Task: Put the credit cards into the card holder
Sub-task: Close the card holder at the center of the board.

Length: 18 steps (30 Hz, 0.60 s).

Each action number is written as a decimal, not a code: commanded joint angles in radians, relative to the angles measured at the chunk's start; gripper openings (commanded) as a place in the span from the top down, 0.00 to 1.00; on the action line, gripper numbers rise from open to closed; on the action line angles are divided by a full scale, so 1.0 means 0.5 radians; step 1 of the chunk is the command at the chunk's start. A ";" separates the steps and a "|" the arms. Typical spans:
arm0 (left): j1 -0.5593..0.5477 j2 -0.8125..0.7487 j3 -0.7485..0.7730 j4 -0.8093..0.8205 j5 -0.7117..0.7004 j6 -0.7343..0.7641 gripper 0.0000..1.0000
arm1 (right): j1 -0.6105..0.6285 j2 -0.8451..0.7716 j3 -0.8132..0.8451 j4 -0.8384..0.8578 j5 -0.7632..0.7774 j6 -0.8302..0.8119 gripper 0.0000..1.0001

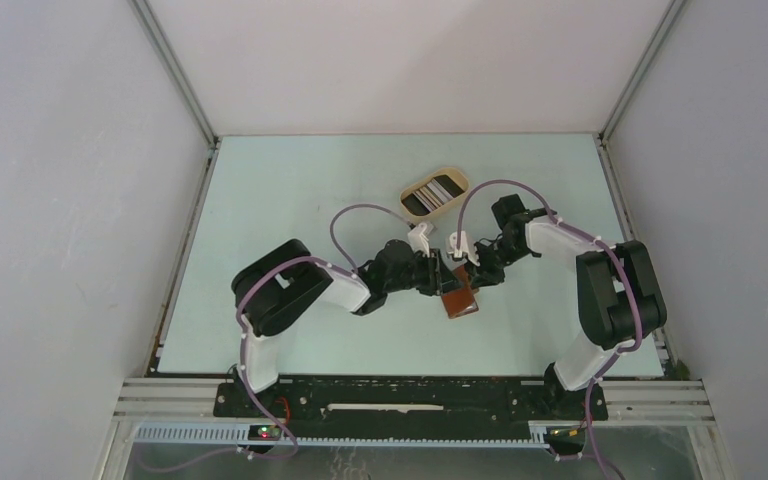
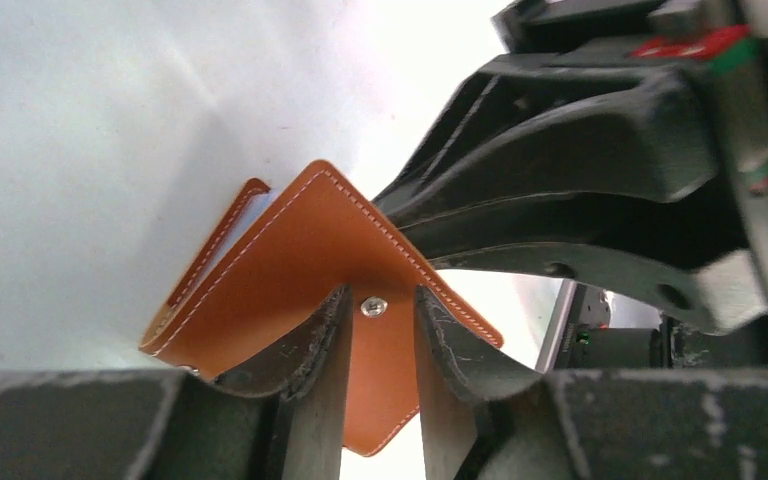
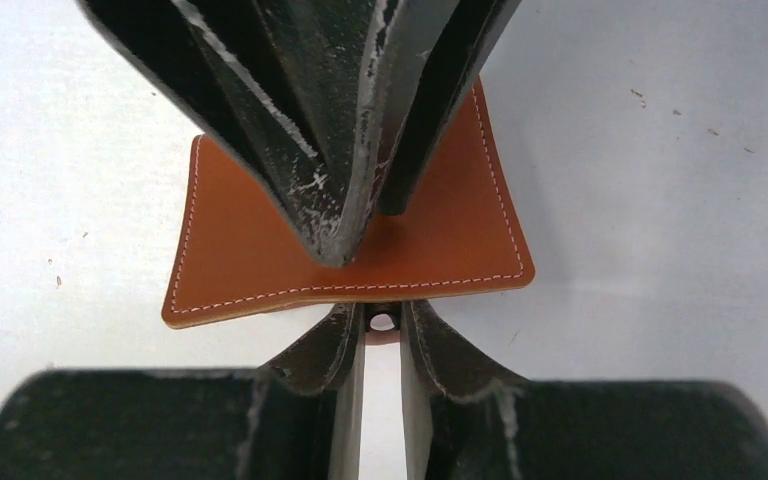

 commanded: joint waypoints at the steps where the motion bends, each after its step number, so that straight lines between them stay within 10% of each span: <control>1: -0.008 0.092 0.089 -0.061 -0.002 -0.052 0.66 | -0.040 -0.087 -0.006 -0.006 -0.075 -0.013 0.78; 18: 0.018 0.255 0.151 -0.374 -0.034 -0.077 0.76 | -0.141 -0.108 0.012 0.116 -0.035 0.184 0.77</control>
